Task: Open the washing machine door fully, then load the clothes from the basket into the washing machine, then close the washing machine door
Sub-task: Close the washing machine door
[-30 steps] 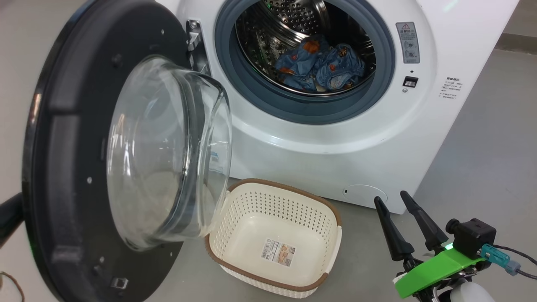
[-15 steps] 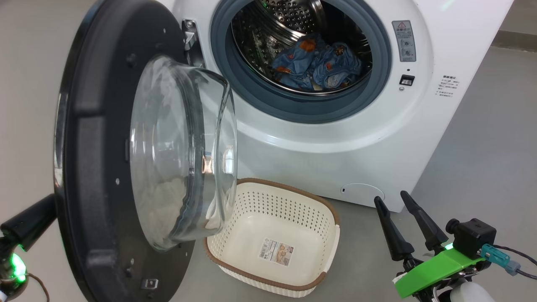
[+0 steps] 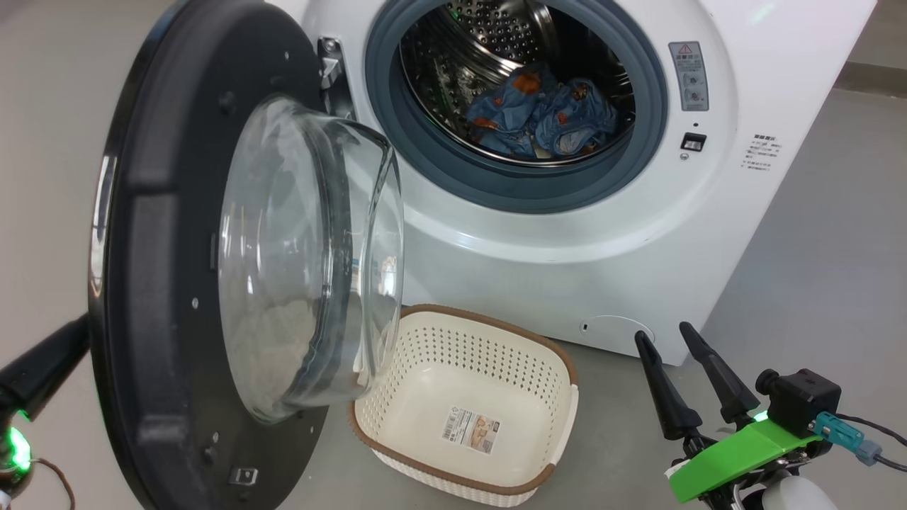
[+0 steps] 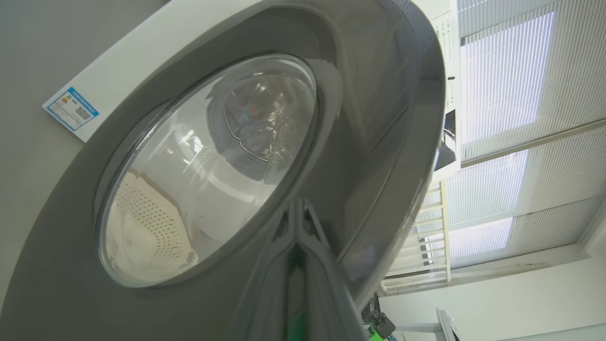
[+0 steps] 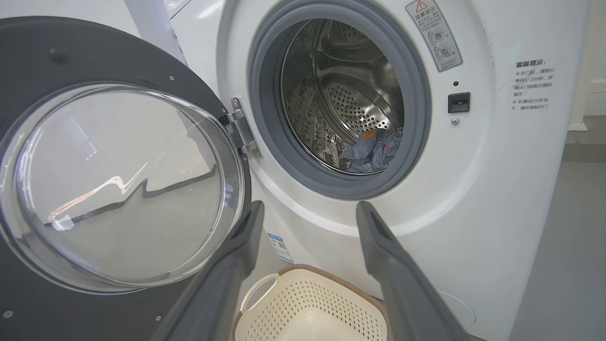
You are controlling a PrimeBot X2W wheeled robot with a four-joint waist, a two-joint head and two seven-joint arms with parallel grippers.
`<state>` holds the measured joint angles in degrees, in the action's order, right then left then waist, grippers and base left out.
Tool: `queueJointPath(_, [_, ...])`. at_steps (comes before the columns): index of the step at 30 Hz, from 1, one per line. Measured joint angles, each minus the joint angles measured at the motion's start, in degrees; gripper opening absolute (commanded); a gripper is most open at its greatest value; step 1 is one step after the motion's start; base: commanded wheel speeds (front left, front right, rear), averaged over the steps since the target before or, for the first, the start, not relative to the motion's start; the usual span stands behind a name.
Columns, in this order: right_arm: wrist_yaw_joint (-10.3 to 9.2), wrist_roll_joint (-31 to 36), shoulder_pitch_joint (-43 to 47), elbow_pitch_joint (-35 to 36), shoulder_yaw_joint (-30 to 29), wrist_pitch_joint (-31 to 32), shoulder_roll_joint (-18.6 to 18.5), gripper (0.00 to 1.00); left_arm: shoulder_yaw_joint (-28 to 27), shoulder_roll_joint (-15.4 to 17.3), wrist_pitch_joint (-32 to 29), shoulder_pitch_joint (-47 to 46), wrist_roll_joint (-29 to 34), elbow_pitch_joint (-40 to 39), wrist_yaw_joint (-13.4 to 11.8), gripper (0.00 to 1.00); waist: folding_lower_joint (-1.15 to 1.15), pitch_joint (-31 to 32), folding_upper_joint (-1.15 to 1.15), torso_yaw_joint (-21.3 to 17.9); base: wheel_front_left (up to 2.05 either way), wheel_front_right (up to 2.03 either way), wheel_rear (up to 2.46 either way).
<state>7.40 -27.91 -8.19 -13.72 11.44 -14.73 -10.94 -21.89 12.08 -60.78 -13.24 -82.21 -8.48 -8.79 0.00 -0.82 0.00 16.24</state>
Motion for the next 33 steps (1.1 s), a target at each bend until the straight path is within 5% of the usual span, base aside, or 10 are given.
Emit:
queueJointPath(5, [0.0,0.0,0.0,-0.1,0.0,0.0,0.0,1.0,-1.1,-0.3,3.0,0.0,1.8,1.0,2.5,0.0,0.0,0.5,0.0,0.4,0.0,0.0,0.0])
queueJointPath(8, [0.0,0.0,0.1,-0.1,0.0,0.0,0.0,1.0,-2.0,-0.3,5.2,0.0,3.6,1.5,4.1,0.15,0.0,0.7,0.0,0.6,0.0,0.0,0.0])
queueJointPath(11, [0.0,0.0,0.1,-0.1,0.0,0.0,0.0,1.0,-2.6,-0.2,7.6,0.1,5.9,2.6,6.2,0.49,0.0,0.8,0.0,0.8,0.0,0.0,0.0])
queueJointPath(14, [0.0,-0.1,0.1,-0.1,0.0,0.0,0.0,1.0,-3.0,-0.1,10.0,0.4,8.1,3.4,8.1,1.0,0.0,0.9,0.0,1.0,0.0,0.0,0.0])
queueJointPath(25, [0.0,-0.5,0.1,0.0,0.0,0.0,-0.1,1.0,-2.3,0.0,22.4,6.9,19.9,4.0,15.1,1.0,0.0,1.3,0.0,1.8,0.0,0.0,0.0])
queueJointPath(33, [0.0,-0.5,0.1,0.0,0.6,0.0,-0.2,1.0,2.8,0.0,38.5,14.0,31.2,3.3,15.7,1.0,0.0,1.5,0.0,1.6,0.0,0.0,0.0])
